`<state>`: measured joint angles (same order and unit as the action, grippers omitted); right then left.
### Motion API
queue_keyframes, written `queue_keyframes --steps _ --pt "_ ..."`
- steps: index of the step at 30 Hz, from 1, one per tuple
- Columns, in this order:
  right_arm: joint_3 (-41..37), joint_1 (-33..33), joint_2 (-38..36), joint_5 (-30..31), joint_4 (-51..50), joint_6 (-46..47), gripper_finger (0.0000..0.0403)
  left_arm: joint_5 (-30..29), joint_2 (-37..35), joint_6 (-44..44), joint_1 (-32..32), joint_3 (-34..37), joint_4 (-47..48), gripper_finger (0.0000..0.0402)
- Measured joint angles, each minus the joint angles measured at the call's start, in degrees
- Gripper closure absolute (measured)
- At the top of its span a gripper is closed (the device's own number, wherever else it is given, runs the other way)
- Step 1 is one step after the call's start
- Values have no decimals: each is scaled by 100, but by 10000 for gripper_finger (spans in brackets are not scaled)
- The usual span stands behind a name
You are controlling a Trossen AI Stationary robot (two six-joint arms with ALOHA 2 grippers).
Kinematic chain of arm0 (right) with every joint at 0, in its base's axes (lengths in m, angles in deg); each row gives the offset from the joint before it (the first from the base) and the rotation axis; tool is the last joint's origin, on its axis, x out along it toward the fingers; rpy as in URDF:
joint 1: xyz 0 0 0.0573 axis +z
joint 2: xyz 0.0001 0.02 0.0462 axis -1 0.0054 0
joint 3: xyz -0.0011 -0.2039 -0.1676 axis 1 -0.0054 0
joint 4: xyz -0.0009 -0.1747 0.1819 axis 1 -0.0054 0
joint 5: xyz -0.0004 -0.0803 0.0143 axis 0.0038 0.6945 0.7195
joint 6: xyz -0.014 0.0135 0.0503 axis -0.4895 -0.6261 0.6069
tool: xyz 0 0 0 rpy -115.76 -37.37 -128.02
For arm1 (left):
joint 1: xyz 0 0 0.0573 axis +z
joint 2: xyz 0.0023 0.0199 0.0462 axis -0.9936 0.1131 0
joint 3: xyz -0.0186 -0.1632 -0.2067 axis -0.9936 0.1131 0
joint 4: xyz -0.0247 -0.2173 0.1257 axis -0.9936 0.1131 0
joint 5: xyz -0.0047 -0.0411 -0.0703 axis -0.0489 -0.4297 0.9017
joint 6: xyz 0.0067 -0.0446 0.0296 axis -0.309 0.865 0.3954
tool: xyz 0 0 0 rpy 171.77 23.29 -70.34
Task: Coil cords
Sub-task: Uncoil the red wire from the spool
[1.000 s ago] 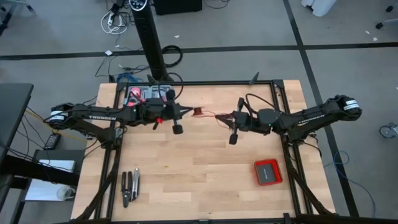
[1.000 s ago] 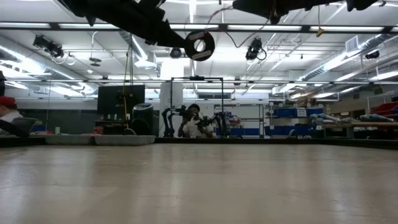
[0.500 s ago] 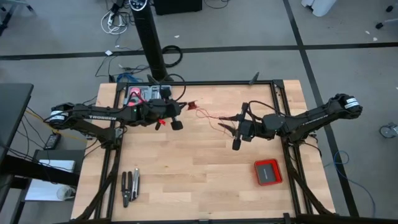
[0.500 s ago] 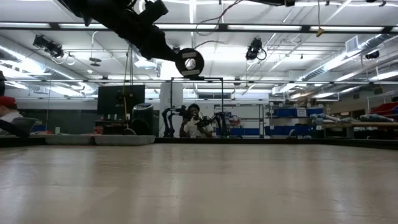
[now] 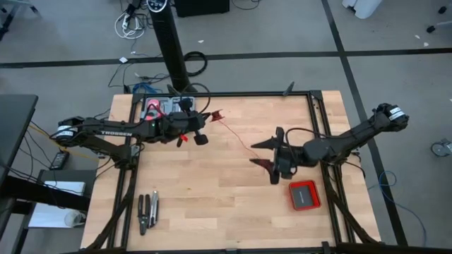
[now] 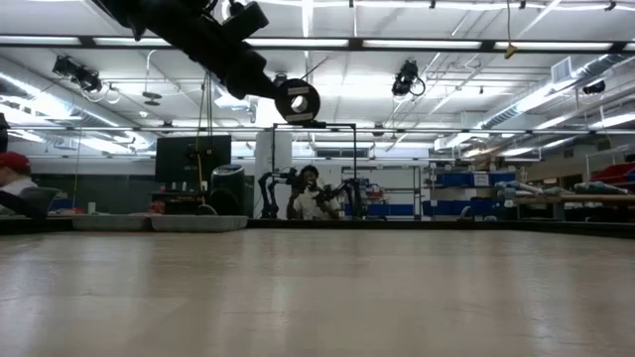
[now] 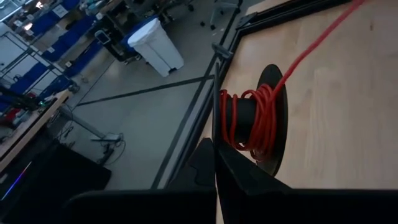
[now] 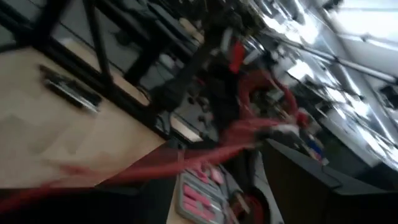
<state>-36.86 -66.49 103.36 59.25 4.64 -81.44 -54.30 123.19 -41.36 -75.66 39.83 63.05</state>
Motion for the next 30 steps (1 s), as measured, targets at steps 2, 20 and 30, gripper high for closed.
queue_keyframes --steps 2,20,30 --pt "2 57 -6 9 12 206 171 -15 0 48 3 1 9 402" --pt "999 -94 -37 119 -2946 3466 206 -877 0 -331 1 -1 -984 402" --pt "-199 -1006 -33 201 -930 4245 220 475 0 -270 -12 -1 -2176 402"
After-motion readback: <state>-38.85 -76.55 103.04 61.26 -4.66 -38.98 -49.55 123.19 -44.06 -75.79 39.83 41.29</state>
